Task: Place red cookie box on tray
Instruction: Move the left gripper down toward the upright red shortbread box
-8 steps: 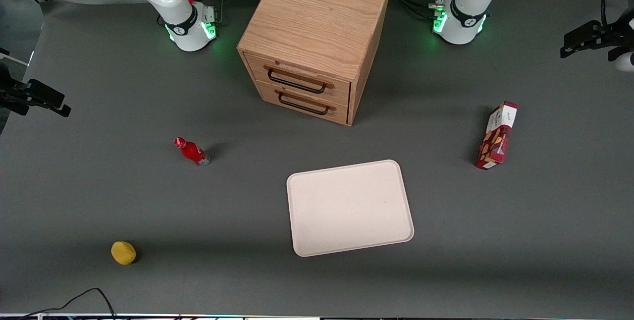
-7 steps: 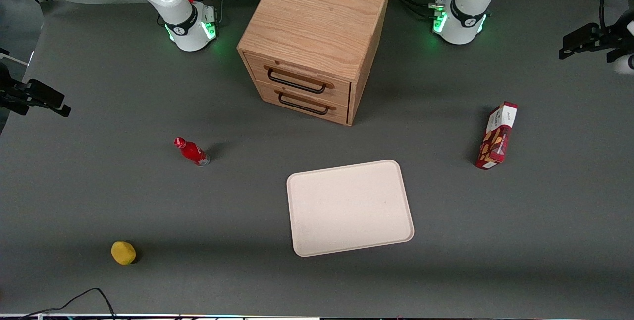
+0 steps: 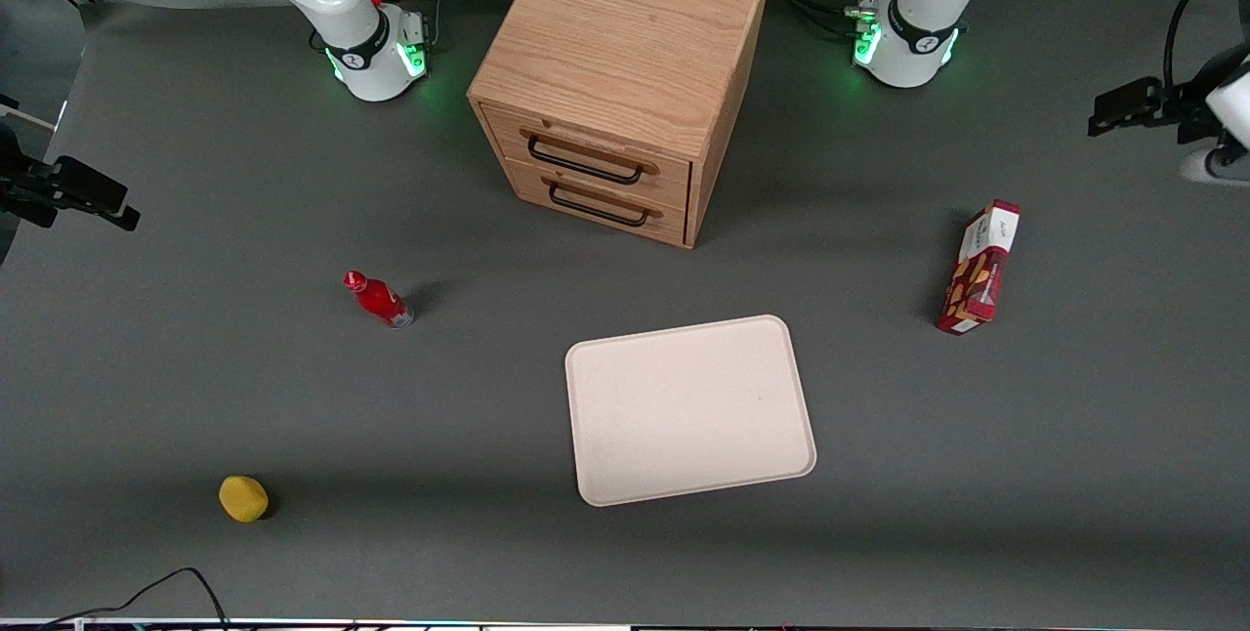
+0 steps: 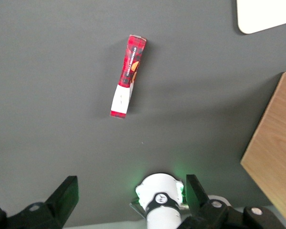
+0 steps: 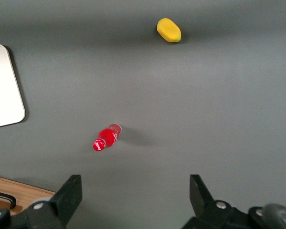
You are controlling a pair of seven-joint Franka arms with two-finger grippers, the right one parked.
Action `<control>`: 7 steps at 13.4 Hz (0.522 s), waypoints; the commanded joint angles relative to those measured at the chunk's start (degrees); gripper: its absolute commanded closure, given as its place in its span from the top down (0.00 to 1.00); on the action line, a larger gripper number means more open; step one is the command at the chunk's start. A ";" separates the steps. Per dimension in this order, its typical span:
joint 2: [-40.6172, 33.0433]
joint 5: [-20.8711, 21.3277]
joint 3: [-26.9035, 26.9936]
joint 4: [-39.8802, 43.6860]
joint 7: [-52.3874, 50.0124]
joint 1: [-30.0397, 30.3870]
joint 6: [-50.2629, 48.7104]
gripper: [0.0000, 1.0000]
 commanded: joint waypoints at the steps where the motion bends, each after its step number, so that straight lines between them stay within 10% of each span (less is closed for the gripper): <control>1: 0.67 0.93 0.39 -10.82 6.62 -0.11 12.52 1.00; 7: 7.61 0.31 1.96 -26.84 19.72 0.32 39.34 1.00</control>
